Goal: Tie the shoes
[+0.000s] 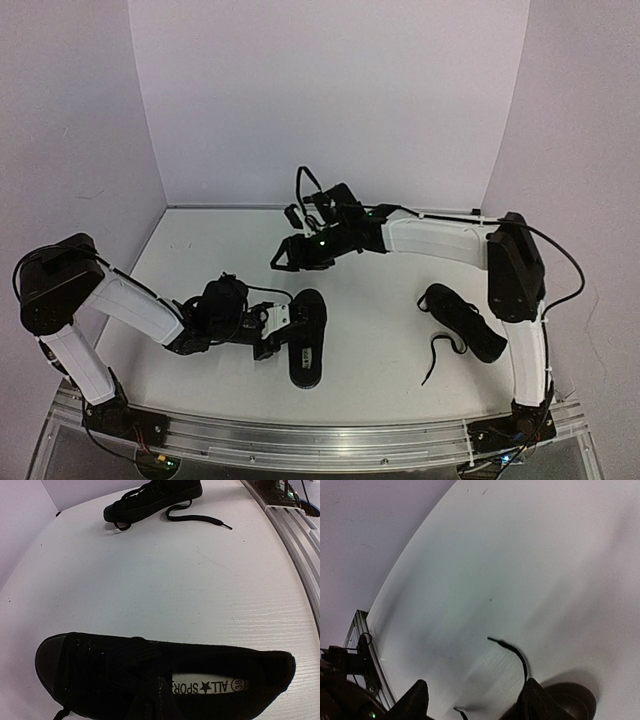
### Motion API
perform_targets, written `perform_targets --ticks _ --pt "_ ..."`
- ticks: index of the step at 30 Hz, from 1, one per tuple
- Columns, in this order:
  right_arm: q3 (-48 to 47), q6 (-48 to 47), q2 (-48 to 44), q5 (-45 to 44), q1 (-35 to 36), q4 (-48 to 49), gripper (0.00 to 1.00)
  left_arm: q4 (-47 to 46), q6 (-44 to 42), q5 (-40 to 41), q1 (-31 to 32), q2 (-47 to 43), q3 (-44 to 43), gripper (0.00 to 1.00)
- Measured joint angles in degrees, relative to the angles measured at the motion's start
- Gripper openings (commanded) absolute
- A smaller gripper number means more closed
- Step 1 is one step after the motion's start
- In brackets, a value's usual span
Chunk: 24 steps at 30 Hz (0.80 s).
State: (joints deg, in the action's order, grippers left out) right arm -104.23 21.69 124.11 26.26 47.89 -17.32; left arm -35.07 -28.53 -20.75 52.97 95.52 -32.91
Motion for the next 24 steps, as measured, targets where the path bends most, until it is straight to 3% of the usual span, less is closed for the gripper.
perform_targets --ticks 7,11,18,24 --pt "22.7 2.6 -18.7 2.1 -1.7 6.4 0.62 0.0 0.0 0.4 0.0 -0.2 0.0 0.0" --pt "32.9 6.6 -23.5 4.4 -0.3 12.8 0.64 0.0 0.0 0.9 0.0 -0.2 -0.1 0.0" --pt "35.4 10.5 -19.2 5.1 5.1 17.0 0.61 0.1 0.3 1.2 0.0 -0.2 -0.7 0.0" --pt "35.7 12.1 -18.1 4.8 6.1 17.8 0.52 0.6 0.4 1.5 0.0 -0.4 -0.8 0.0"
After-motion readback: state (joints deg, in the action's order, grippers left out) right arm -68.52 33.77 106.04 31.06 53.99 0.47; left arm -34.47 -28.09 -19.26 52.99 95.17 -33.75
